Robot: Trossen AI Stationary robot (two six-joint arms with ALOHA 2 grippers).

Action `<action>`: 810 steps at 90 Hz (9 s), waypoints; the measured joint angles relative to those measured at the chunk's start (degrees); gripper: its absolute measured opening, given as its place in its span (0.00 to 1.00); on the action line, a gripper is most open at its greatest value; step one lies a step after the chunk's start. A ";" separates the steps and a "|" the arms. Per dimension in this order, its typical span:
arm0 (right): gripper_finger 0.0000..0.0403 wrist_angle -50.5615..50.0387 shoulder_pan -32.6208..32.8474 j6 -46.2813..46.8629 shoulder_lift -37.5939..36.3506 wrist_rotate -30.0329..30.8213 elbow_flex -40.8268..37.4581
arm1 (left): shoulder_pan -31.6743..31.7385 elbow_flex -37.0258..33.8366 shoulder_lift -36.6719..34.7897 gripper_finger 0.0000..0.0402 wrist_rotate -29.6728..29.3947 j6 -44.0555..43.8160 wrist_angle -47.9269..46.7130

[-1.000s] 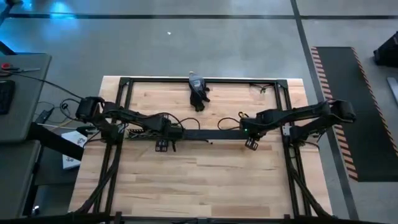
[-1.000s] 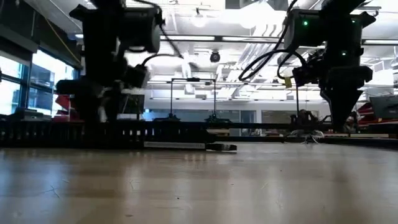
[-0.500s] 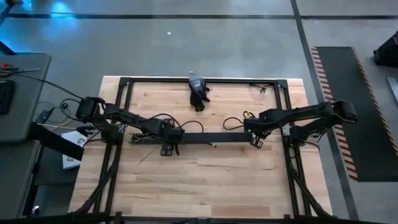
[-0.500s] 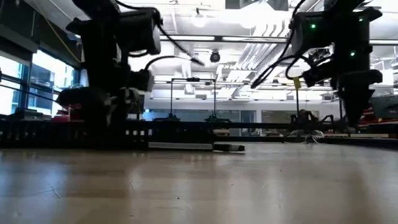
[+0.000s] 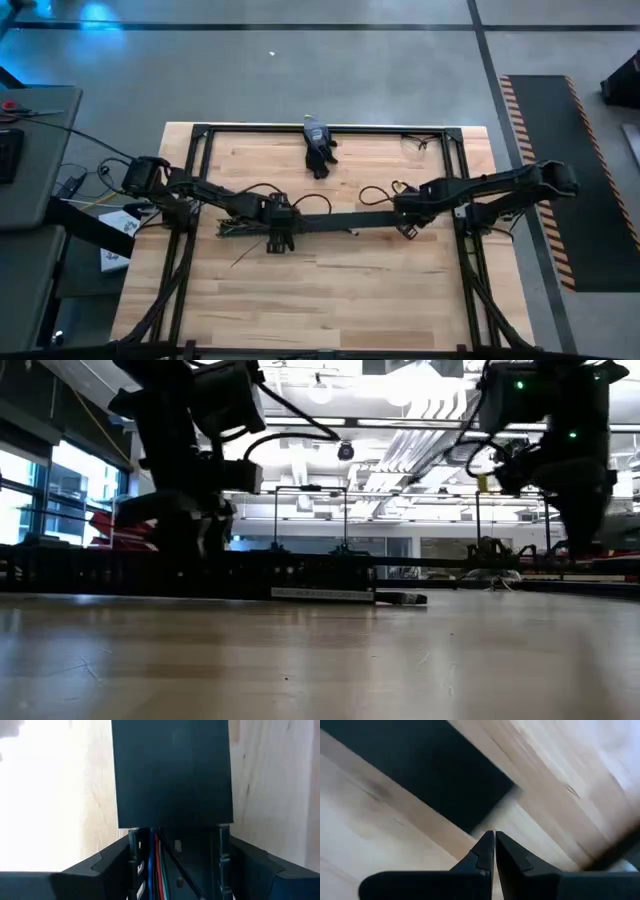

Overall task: Ziptie cables
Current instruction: Close the black cable duct

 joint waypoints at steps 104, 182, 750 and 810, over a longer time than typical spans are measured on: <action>0.00 0.35 1.06 4.22 1.05 -1.34 -1.95 | 0.73 2.29 -0.78 0.71 -1.05 0.05 -1.10; 0.00 -3.19 1.76 -2.26 1.05 0.75 -1.99 | 3.84 0.76 -0.96 0.61 3.52 -1.04 -14.06; 0.00 20.85 1.47 -7.33 -3.85 0.70 -10.54 | -5.36 -12.33 -20.57 0.70 -6.21 -15.17 -5.84; 0.00 10.04 1.30 -5.90 -3.83 2.90 -10.58 | -1.59 -12.33 -14.43 0.60 4.62 -11.97 -1.07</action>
